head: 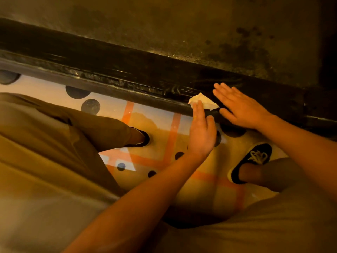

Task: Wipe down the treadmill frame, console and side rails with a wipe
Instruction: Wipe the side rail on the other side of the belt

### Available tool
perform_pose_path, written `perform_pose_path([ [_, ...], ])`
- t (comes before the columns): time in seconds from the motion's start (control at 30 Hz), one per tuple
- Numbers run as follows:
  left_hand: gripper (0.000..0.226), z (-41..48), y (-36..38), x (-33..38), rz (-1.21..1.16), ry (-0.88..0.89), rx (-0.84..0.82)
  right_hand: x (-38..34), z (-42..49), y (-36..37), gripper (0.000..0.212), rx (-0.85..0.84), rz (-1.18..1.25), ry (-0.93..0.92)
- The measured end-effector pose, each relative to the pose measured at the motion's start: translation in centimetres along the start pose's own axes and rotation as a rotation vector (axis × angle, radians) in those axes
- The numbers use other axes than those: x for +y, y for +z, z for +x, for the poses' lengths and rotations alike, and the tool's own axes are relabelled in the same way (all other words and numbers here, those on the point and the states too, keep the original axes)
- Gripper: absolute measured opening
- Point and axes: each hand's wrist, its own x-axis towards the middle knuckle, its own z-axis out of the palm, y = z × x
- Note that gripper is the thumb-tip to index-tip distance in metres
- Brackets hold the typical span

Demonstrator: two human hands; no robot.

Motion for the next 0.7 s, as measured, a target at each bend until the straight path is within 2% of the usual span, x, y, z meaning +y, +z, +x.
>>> perform_pose_path([
  [0.1,0.069,1.0,2.2,1.8,-0.145,-0.091,-0.021,0.6,-0.5,1.2,0.074,-0.020,-0.006,0.042],
  [0.3,0.076,3.9,5.7,3.6,-0.273,-0.247,0.128,1.2,-0.2,3.1,0.067,0.035,-0.024,0.069],
  [0.43,0.078,4.9,5.7,4.2,-0.259,-0.278,0.243,1.5,-0.3,3.3,0.075,0.041,-0.013,0.044],
  [0.57,0.079,7.2,2.3,3.3,-0.234,-0.297,0.410,1.3,-0.3,3.1,0.076,0.073,0.005,0.048],
  [0.7,0.077,6.9,2.0,2.1,-0.183,-0.264,0.395,1.3,-0.3,3.3,0.077,0.071,-0.017,0.051],
])
